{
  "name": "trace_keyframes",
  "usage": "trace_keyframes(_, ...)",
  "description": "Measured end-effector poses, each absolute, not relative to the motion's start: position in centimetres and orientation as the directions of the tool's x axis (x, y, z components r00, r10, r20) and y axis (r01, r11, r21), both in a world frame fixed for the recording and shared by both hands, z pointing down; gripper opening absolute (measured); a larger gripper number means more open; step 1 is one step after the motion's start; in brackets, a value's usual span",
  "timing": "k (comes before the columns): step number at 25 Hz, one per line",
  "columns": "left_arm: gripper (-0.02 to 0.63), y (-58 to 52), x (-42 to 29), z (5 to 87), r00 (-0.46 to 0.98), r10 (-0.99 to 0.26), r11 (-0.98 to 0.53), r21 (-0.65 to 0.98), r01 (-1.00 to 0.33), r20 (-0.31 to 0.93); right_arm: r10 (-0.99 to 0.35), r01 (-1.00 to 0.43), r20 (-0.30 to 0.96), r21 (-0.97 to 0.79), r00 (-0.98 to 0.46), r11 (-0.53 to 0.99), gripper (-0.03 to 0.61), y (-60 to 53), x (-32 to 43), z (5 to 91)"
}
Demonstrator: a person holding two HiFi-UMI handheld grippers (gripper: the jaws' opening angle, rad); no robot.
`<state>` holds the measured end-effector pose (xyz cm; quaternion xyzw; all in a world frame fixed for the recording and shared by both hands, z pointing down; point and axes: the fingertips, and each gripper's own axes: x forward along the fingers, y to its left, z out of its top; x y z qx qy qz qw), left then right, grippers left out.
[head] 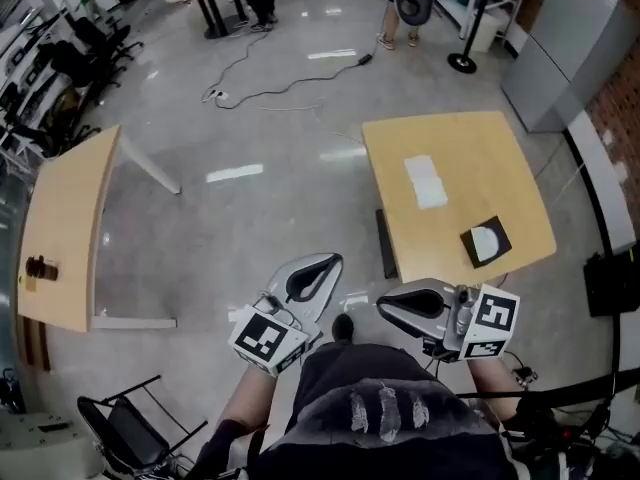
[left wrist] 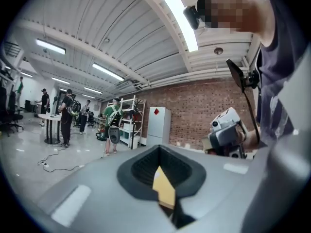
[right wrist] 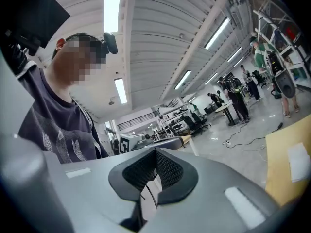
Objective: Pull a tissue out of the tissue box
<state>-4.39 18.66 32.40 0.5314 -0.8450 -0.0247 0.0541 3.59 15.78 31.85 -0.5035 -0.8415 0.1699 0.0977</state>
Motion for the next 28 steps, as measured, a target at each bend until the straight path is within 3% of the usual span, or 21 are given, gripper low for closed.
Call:
trace_keyframes(8,0.002,12.1,-6.5,34.5,-0.168,-0.982,0.177,0.115,-0.977,0.087,0.666,0.597,0.056,-0.391,-0.744,0.7,-0.002,9.3,2.1,32.3)
trace_keyframes(13,0.002,9.1,-6.3,34.6,-0.085,-0.992,0.095,0.12,-0.988,0.088,0.535,0.468,0.076,-0.392,-0.841,0.792,-0.002,4.7,2.2,33.1)
trace_keyframes(27,0.002,2.2,-5.3,36.5,-0.041,-0.988,0.063,0.15,-0.987,0.147,0.225,0.202,0.427,-0.101,-0.876,0.974,0.002,-8.1,3.2,41.7)
trace_keyframes(28,0.002,1.9,-5.3,36.6,-0.043,-0.987,0.066,0.152,-0.986,0.154,0.196,0.188,0.463,-0.064,-0.865,0.98,0.042,-9.0,3.2,42.6)
